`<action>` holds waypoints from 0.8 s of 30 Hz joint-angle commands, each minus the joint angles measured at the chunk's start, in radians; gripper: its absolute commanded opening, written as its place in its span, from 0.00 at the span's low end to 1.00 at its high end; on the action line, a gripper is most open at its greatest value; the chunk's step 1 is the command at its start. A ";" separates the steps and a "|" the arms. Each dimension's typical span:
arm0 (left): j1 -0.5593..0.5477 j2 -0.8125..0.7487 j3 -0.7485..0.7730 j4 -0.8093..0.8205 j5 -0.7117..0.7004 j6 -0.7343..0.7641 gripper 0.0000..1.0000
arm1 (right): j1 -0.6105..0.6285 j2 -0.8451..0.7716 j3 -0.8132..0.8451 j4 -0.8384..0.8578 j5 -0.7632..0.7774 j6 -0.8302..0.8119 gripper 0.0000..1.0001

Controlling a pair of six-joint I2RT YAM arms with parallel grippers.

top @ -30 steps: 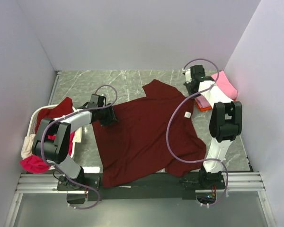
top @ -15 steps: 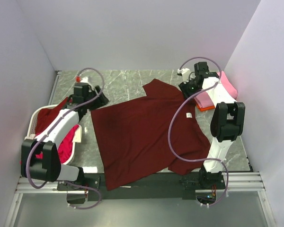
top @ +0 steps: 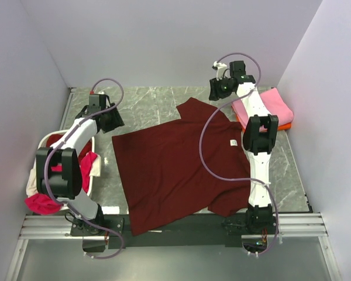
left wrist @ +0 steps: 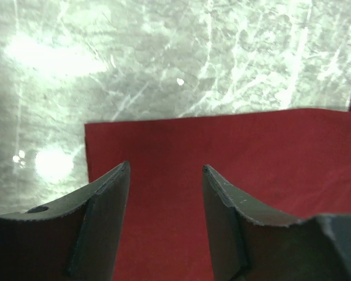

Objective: Fold and stack the t-shirts
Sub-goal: Flatten the tshirt out

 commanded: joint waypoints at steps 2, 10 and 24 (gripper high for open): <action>0.002 0.006 0.032 -0.052 -0.009 0.061 0.57 | 0.038 0.014 0.008 0.060 0.193 0.062 0.52; 0.000 -0.105 -0.063 -0.038 0.077 0.072 0.57 | 0.067 0.069 -0.009 -0.131 0.310 -0.065 0.48; 0.000 -0.165 -0.146 -0.012 0.120 0.094 0.58 | 0.092 0.114 0.017 -0.303 0.308 -0.068 0.44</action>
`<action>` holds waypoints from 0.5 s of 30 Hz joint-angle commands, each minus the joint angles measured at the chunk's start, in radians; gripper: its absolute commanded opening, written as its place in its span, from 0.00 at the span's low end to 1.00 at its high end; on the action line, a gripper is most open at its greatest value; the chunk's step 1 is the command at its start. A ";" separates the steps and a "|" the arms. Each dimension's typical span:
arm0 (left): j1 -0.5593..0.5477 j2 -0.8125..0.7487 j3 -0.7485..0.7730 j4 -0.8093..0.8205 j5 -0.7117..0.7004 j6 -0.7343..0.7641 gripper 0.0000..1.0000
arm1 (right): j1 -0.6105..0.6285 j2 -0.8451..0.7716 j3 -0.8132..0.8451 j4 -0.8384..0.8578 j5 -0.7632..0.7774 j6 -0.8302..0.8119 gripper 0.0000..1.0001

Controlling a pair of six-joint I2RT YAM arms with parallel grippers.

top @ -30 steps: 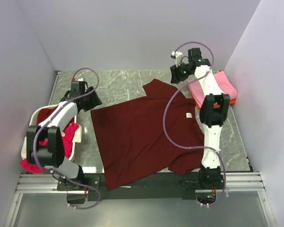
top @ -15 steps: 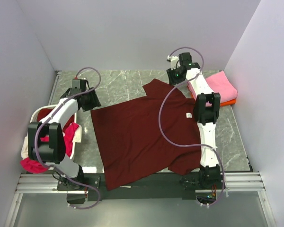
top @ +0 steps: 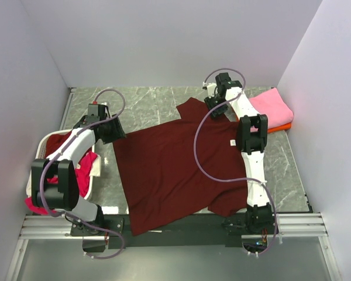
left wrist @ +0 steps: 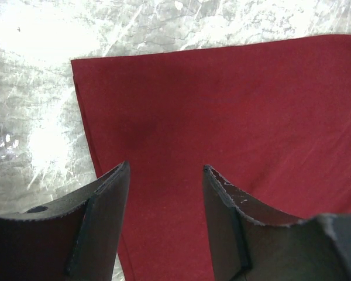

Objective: Fold and stack the t-shirts
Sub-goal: Flatten the tshirt out

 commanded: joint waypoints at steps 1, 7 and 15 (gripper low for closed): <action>0.000 -0.051 -0.002 0.031 0.028 0.025 0.58 | 0.013 0.021 0.029 -0.087 -0.008 -0.007 0.43; 0.000 -0.082 -0.019 0.043 0.048 0.024 0.58 | 0.016 0.001 0.009 -0.159 -0.049 -0.013 0.24; 0.000 -0.084 -0.019 0.043 0.068 0.032 0.58 | 0.071 -0.218 -0.398 -0.136 -0.109 -0.066 0.08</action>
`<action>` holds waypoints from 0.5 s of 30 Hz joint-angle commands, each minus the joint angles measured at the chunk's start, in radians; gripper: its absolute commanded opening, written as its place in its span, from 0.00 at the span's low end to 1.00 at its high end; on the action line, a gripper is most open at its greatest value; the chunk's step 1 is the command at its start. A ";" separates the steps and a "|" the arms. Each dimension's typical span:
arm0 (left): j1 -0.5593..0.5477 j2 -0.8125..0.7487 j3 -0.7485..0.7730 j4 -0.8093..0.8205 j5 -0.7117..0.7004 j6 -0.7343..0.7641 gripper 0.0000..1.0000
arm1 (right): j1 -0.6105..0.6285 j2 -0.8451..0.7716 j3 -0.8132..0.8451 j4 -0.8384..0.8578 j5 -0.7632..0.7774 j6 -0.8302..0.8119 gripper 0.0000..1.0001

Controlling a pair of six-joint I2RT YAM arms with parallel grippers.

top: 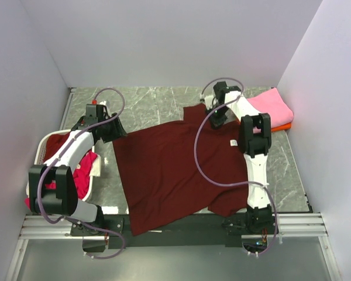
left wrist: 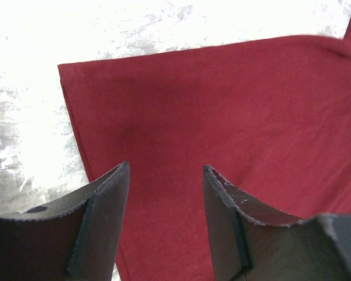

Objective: Fold and stack the t-shirts
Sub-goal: Flatten the tshirt out

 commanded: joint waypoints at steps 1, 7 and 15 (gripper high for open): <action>0.000 -0.031 0.000 0.025 0.029 0.025 0.58 | 0.073 -0.175 -0.233 -0.015 -0.051 -0.033 0.08; 0.000 -0.045 0.000 0.028 0.040 0.028 0.58 | 0.104 -0.372 -0.462 0.058 -0.045 -0.025 0.26; 0.000 -0.056 0.000 0.021 0.035 0.037 0.58 | -0.020 -0.294 -0.174 0.070 -0.103 0.068 0.44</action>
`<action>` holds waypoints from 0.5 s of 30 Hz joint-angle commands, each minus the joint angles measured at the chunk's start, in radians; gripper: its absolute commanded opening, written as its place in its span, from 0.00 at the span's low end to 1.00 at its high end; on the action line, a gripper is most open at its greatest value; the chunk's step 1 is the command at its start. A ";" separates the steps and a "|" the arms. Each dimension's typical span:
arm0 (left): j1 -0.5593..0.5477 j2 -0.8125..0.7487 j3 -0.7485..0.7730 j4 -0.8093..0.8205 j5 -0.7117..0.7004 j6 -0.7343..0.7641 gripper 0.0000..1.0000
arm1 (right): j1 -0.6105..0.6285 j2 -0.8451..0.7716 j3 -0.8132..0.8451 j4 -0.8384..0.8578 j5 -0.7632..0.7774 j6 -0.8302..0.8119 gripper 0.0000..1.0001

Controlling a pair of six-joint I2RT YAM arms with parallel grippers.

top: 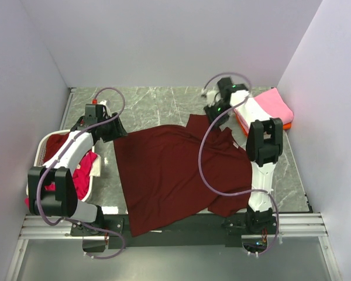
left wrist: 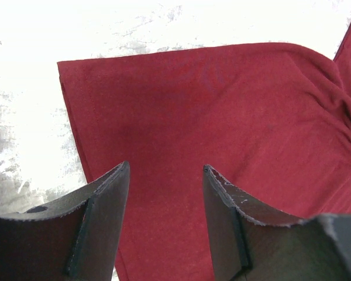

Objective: Fold and stack the t-shirts
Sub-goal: Flatten the tshirt out

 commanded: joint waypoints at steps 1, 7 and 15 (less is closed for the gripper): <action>0.000 -0.042 0.000 0.021 0.007 0.023 0.58 | -0.061 0.032 0.139 0.047 -0.053 0.060 0.44; 0.000 -0.042 0.000 0.023 0.014 0.023 0.58 | -0.080 0.221 0.352 0.039 -0.056 0.125 0.44; 0.000 -0.039 0.000 0.024 0.017 0.023 0.59 | -0.080 0.329 0.451 0.027 -0.073 0.168 0.44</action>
